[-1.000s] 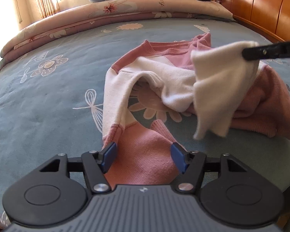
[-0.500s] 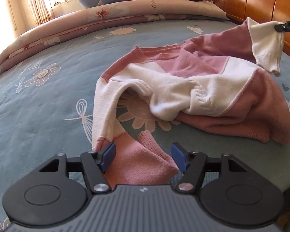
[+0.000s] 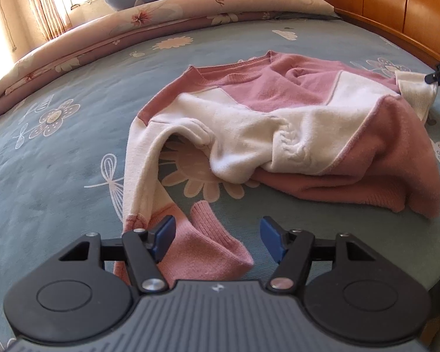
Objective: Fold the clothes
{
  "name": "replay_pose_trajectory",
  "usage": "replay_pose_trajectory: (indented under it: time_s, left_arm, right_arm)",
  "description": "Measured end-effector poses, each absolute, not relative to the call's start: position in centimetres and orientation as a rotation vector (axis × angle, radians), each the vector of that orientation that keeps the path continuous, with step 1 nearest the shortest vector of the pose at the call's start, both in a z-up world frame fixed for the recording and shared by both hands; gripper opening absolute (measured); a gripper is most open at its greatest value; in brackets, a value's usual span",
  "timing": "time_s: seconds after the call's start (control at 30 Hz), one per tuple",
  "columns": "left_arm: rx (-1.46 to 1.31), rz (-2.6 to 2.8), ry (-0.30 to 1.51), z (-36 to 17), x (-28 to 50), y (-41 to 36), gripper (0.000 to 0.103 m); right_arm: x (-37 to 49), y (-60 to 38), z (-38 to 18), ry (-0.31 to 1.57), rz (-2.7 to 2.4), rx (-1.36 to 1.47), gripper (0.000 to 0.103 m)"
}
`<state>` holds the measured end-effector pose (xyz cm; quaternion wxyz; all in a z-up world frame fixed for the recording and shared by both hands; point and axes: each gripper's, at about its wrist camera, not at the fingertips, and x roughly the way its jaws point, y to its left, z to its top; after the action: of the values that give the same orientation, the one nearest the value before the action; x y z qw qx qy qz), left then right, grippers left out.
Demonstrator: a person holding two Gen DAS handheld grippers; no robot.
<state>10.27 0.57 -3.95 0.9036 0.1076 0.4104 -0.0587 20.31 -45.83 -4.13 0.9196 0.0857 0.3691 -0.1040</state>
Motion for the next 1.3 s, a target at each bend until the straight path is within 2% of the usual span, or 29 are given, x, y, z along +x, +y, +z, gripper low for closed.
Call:
replay_pose_trajectory:
  time_s: [0.1, 0.17, 0.37, 0.47, 0.57, 0.87, 0.93, 1.03, 1.3]
  left_arm:
    - [0.225, -0.136, 0.850, -4.1, 10.4, 0.3, 0.068]
    - [0.226, -0.142, 0.850, -4.1, 10.4, 0.2, 0.068]
    - [0.228, -0.157, 0.844, -4.1, 10.3, 0.0, 0.068]
    - [0.231, -0.166, 0.843, -4.1, 10.1, -0.2, 0.068]
    - [0.221, -0.176, 0.842, -4.1, 9.8, -0.2, 0.068]
    - [0.213, -0.175, 0.855, -4.1, 9.6, 0.2, 0.068]
    - [0.216, -0.169, 0.860, -4.2, 9.7, 0.3, 0.068]
    - [0.222, -0.165, 0.868, -4.3, 9.8, 0.4, 0.068]
    - [0.240, -0.162, 0.885, -4.7, 10.6, -0.2, 0.068]
  right_arm:
    - [20.1, -46.6, -6.2, 0.853, -0.219, 0.231, 0.031]
    - [19.3, -47.3, -6.7, 0.877, -0.234, 0.278, 0.054]
    - [15.8, -48.3, -5.2, 0.784, -0.269, 0.257, 0.054]
    - [14.4, -44.9, -3.7, 0.729, -0.119, 0.053, 0.054]
    - [13.5, -40.1, -4.4, 0.730, -0.011, -0.289, 0.055]
    - [13.7, -32.7, -11.9, 0.701, 0.013, -0.953, 0.055]
    - [13.9, -32.4, -12.3, 0.651, 0.034, -0.980, 0.051]
    - [14.6, -32.8, -10.9, 0.670, 0.094, -0.858, 0.019]
    - [16.7, -40.5, -5.2, 0.688, 0.059, -0.297, 0.017]
